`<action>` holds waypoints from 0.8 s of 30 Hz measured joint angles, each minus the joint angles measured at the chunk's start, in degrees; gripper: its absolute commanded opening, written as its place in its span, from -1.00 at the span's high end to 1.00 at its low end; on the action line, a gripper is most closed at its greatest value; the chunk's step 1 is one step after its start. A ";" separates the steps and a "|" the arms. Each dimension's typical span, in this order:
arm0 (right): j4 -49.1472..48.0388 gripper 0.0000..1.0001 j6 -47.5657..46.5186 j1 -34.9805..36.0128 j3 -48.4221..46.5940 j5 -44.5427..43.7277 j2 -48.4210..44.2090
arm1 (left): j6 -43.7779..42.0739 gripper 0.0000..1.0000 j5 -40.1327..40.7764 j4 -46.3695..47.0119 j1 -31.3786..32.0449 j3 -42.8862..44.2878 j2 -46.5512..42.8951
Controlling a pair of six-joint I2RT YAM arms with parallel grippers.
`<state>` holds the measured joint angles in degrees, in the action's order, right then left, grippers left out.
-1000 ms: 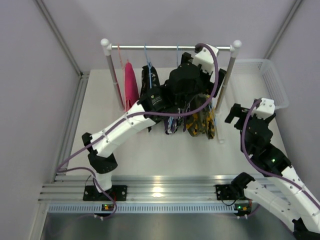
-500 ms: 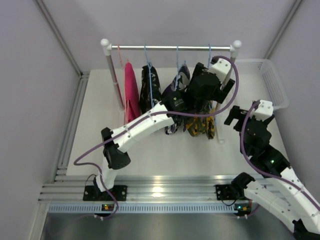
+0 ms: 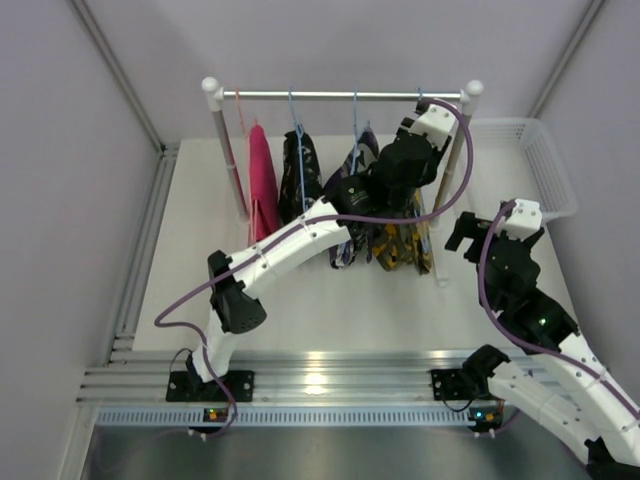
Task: Remove the trousers from the hanger
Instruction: Pick up the hanger from the clothesline.
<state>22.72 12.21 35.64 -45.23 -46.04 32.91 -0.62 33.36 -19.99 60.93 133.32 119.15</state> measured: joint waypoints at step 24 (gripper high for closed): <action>-0.26 -0.96 0.46 0.00 0.63 0.26 0.11 | -2.86 1.00 3.82 1.16 0.02 0.09 0.37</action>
<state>22.46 12.67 35.64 -44.60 -45.78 33.01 -3.49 37.19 -18.83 60.95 133.40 119.52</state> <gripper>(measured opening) 0.982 0.041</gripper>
